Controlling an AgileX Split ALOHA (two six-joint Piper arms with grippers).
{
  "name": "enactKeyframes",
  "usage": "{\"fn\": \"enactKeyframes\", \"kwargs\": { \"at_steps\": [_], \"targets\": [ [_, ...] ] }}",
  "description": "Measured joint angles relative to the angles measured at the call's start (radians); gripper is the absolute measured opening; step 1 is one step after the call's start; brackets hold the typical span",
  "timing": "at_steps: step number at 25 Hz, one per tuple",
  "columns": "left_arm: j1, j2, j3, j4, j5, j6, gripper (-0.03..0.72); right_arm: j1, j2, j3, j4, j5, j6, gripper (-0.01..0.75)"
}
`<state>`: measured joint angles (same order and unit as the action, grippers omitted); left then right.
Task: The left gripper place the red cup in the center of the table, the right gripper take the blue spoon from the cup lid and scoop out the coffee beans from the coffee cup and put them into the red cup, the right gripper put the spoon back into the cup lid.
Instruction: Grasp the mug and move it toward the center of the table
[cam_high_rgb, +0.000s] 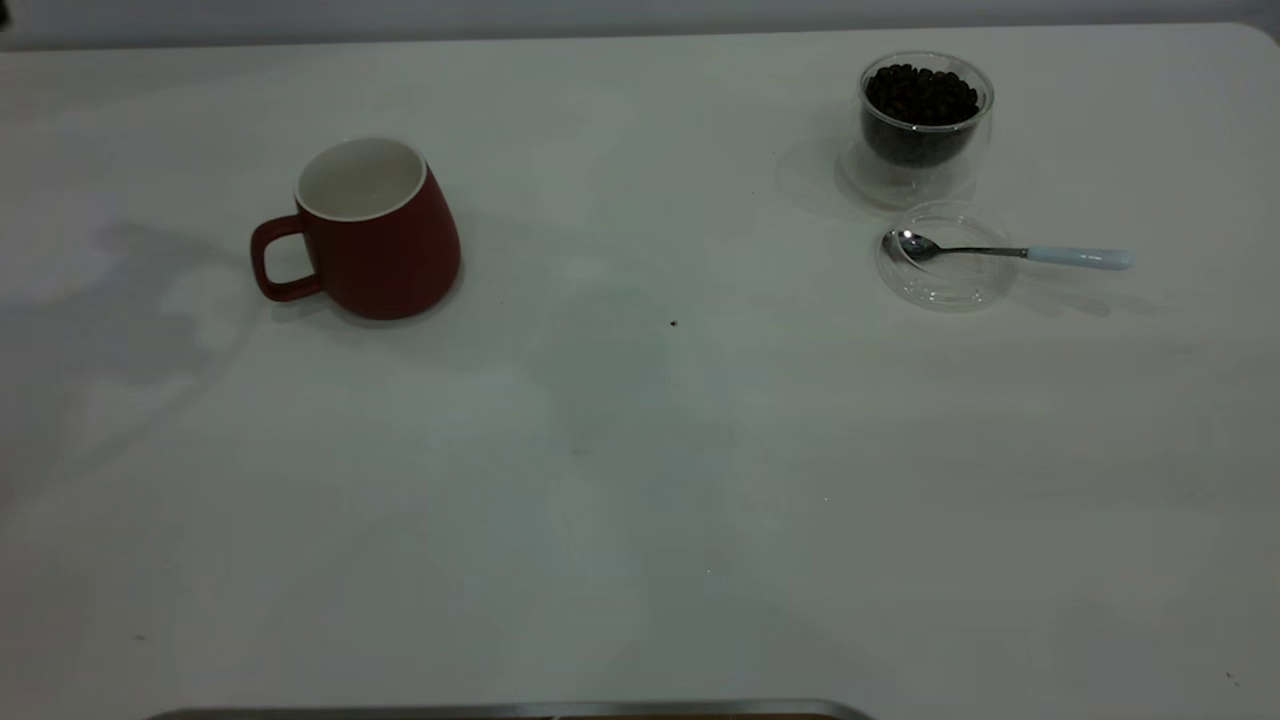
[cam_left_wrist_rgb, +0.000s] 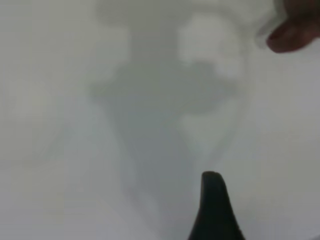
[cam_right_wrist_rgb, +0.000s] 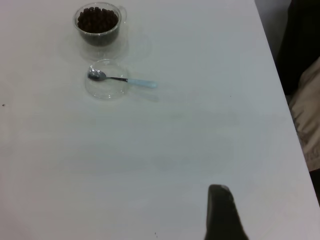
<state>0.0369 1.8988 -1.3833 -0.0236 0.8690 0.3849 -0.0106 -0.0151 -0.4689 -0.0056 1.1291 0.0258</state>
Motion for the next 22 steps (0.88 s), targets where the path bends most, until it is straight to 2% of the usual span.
{"fn": "enactKeyframes", "kwargs": {
  "at_steps": [4, 10, 15, 17, 22],
  "targets": [
    [0.0, 0.076, -0.027, 0.024, -0.041, 0.279, 0.587, 0.0, 0.0, 0.0, 0.0, 0.0, 0.0, 0.494],
    [0.0, 0.153, -0.035, -0.029, -0.189, 0.627, 0.587, 0.0, 0.0, 0.0, 0.0, 0.0, 0.0, 0.494],
    [0.0, 0.25, -0.05, -0.053, -0.303, 0.707, 0.587, 0.0, 0.0, 0.0, 0.0, 0.0, 0.0, 0.494],
    [0.0, 0.299, -0.081, -0.054, -0.295, 0.709, 0.587, 0.0, 0.0, 0.0, 0.0, 0.0, 0.0, 0.494],
    [-0.008, 0.428, -0.217, -0.055, -0.193, 0.749, 0.587, 0.0, 0.0, 0.0, 0.0, 0.0, 0.0, 0.494]
  ]
}}
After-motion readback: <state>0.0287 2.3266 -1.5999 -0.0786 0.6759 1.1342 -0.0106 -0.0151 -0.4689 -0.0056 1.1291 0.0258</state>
